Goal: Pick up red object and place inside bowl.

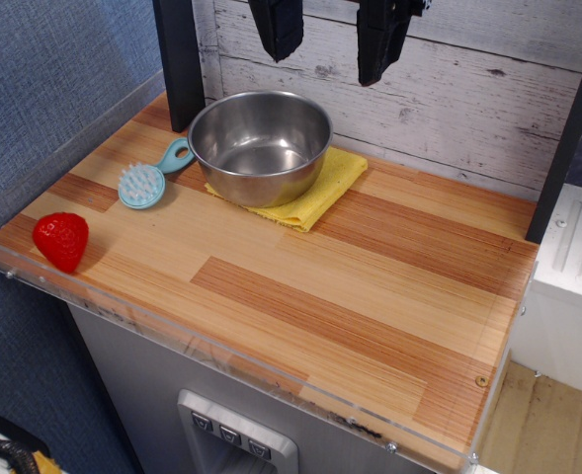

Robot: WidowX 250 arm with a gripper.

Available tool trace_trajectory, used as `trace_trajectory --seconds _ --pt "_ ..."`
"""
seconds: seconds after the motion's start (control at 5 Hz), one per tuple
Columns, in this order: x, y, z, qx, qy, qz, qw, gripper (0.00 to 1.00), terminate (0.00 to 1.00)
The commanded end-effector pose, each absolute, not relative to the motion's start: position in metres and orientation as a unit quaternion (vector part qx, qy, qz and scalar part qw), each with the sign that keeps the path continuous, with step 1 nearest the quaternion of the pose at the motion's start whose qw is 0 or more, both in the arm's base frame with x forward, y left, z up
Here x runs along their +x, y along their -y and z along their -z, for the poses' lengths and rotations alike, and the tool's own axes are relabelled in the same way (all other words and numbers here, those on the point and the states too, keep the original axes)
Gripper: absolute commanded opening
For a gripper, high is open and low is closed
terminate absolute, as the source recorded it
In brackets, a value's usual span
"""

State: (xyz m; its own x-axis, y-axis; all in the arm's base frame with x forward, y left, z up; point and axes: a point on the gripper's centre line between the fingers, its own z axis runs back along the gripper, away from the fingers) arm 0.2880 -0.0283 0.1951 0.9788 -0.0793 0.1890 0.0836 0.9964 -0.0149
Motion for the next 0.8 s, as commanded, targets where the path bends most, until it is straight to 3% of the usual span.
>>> trace_trajectory --seconds 0.0,0.4,0.6 --pt "0.288 0.028 -0.195 -0.011 0.095 0.041 0.995 1.0 0.0" --pt "0.269 -0.005 -0.198 -0.022 0.098 0.009 0.995 1.0 0.0" --pt "0.247 -0.032 -0.198 -0.028 0.093 -0.008 0.995 1.0 0.0"
